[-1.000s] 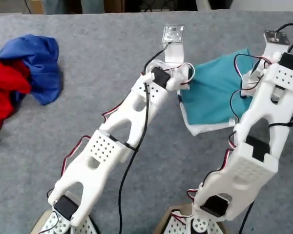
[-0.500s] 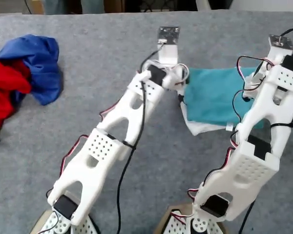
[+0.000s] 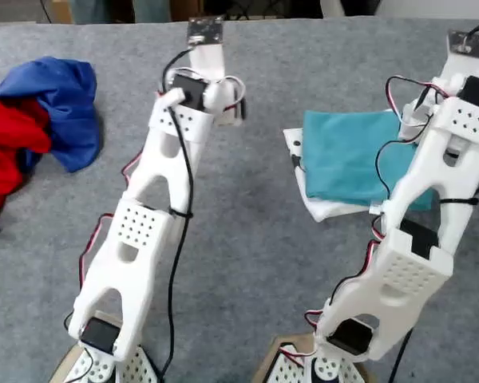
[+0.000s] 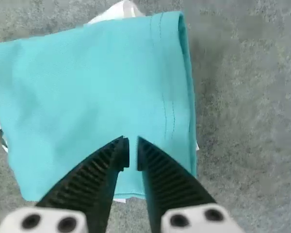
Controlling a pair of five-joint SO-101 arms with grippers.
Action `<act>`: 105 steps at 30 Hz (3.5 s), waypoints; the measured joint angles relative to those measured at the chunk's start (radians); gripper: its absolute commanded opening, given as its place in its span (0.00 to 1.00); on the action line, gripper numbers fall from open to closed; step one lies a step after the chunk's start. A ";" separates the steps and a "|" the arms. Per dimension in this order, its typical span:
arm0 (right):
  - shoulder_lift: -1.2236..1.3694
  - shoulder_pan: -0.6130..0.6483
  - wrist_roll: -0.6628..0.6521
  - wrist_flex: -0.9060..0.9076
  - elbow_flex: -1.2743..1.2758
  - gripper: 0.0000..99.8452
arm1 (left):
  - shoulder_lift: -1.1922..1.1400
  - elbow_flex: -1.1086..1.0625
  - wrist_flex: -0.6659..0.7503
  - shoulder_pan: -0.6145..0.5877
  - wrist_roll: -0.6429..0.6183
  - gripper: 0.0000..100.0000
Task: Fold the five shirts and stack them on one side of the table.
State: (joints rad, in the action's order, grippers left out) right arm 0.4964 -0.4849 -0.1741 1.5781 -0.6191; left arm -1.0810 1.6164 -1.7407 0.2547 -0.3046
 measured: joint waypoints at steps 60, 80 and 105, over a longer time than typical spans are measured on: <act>-0.390 0.393 0.120 0.181 -0.009 0.02 | 0.799 -0.712 -0.018 -0.977 0.255 0.03; -0.390 0.465 0.164 0.181 -0.009 0.02 | 2.414 -2.466 0.170 0.133 0.370 0.24; -0.181 1.283 0.114 -0.002 0.555 0.26 | 2.139 -2.630 0.603 -0.997 0.480 0.24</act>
State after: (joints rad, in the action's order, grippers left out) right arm 0.3153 0.7979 -0.0606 1.5766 -0.0637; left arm 1.0579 -1.0134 -1.1377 -0.7426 0.1757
